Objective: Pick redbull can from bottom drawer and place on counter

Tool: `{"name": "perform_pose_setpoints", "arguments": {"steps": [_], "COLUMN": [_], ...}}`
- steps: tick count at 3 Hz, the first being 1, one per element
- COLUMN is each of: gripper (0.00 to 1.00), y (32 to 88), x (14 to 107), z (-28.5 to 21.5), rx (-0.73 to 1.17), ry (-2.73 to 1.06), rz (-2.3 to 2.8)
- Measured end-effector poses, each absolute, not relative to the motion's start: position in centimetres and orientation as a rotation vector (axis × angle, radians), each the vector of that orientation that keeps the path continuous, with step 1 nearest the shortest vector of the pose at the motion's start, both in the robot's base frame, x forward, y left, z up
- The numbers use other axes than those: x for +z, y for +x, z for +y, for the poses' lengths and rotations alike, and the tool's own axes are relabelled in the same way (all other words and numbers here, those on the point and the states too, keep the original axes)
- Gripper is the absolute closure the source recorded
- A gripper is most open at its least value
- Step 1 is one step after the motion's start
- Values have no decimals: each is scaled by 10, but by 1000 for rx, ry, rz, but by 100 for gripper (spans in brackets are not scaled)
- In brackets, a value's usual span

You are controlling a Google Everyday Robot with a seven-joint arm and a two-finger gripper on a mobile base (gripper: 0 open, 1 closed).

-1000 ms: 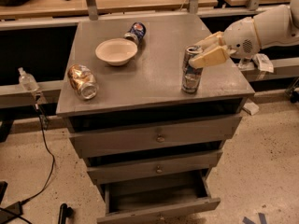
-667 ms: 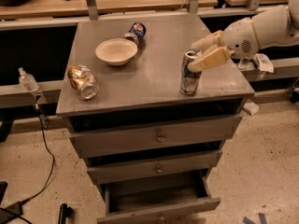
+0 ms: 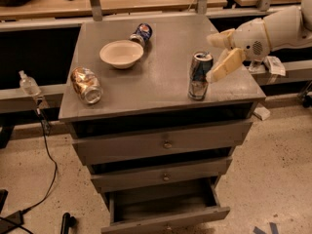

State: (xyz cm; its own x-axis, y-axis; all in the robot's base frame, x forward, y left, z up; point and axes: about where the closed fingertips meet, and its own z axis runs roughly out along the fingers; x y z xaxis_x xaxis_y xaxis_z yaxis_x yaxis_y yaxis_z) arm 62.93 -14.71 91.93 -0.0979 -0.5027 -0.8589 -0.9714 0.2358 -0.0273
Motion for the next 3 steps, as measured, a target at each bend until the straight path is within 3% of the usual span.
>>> {"name": "perform_pose_setpoints", "arguments": {"steps": [2,3], "gripper": [0,0], "y": [633,633], "x": [944,944], "z": [-196,-196], "rx": [645,645], "ry": [-1294,-1294], "rz": [1652,1652]}}
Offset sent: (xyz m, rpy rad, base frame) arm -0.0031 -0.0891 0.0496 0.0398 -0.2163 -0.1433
